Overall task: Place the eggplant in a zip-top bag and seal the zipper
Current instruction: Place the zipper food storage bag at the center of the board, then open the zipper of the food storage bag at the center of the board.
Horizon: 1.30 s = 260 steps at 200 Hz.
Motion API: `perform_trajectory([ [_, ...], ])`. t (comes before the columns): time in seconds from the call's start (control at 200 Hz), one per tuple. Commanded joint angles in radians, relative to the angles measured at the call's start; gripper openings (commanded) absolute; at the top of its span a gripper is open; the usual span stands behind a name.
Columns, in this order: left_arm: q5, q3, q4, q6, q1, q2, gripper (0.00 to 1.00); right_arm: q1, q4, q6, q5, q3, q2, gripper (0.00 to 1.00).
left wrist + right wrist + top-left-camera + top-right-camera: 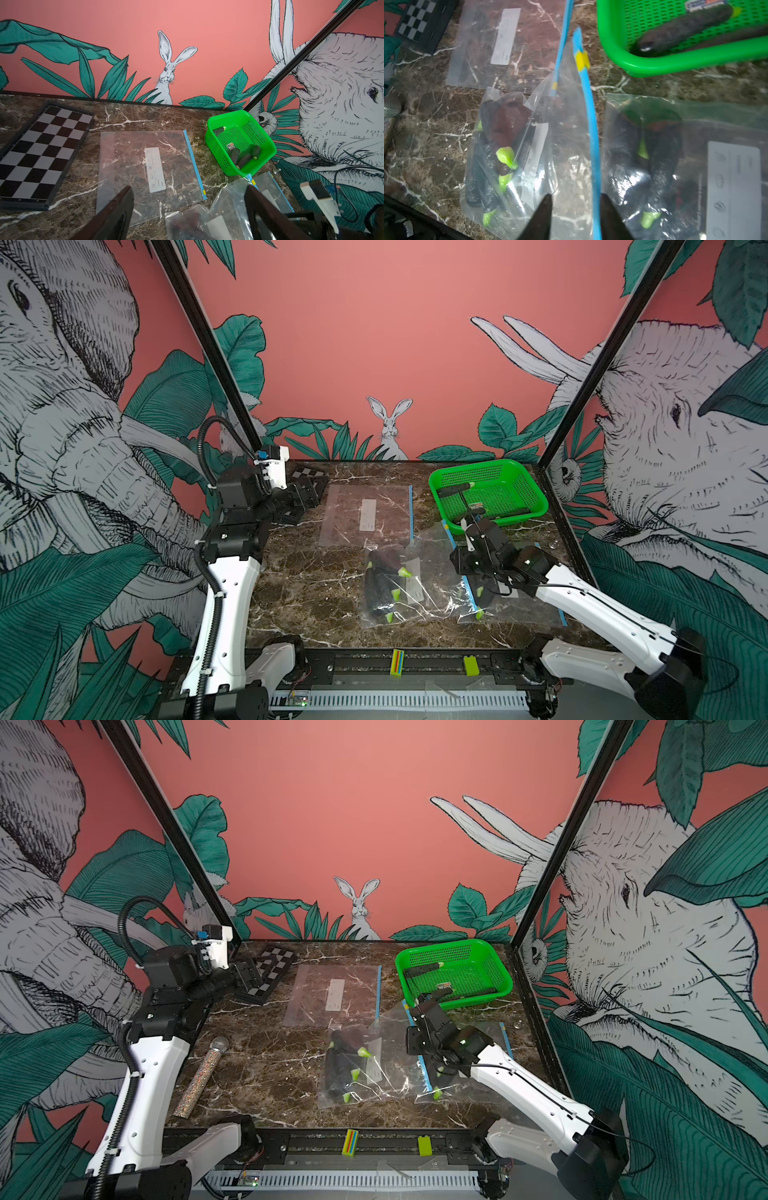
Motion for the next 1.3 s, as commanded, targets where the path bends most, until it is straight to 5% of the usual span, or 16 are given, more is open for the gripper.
perform_trajectory([
  [0.0, -0.07, -0.022, -0.008, 0.005, -0.048, 0.018, 0.88, -0.039, -0.055, -0.024, 0.09, 0.036, -0.065, 0.58],
  [0.195, -0.153, -0.033, 0.003, -0.026, -0.145, 0.075, 0.98, -0.087, -0.09, -0.159, 0.055, 0.242, 0.035, 0.65],
  [0.37, -0.391, 0.034, -0.053, -0.022, -0.351, 0.194, 0.99, -0.189, -0.035, -0.2, -0.129, 0.382, 0.177, 0.73],
  [0.53, -0.61, 0.16, -0.105, -0.036, -0.527, 0.395, 0.99, -0.373, -0.001, -0.202, -0.31, 0.405, 0.227, 0.83],
  [0.69, -0.746, 0.329, -0.187, -0.1, -0.614, 0.631, 0.99, -0.534, 0.069, -0.197, -0.449, 0.33, 0.235, 0.87],
  [0.795, -0.807, 0.472, -0.252, -0.082, -0.676, 0.784, 0.99, -0.632, 0.105, -0.195, -0.554, 0.275, 0.244, 0.98],
  [1.295, -0.779, 0.96, -0.411, -0.07, -0.703, 1.276, 0.82, -0.726, 0.22, -0.229, -0.69, 0.138, 0.278, 0.97],
])
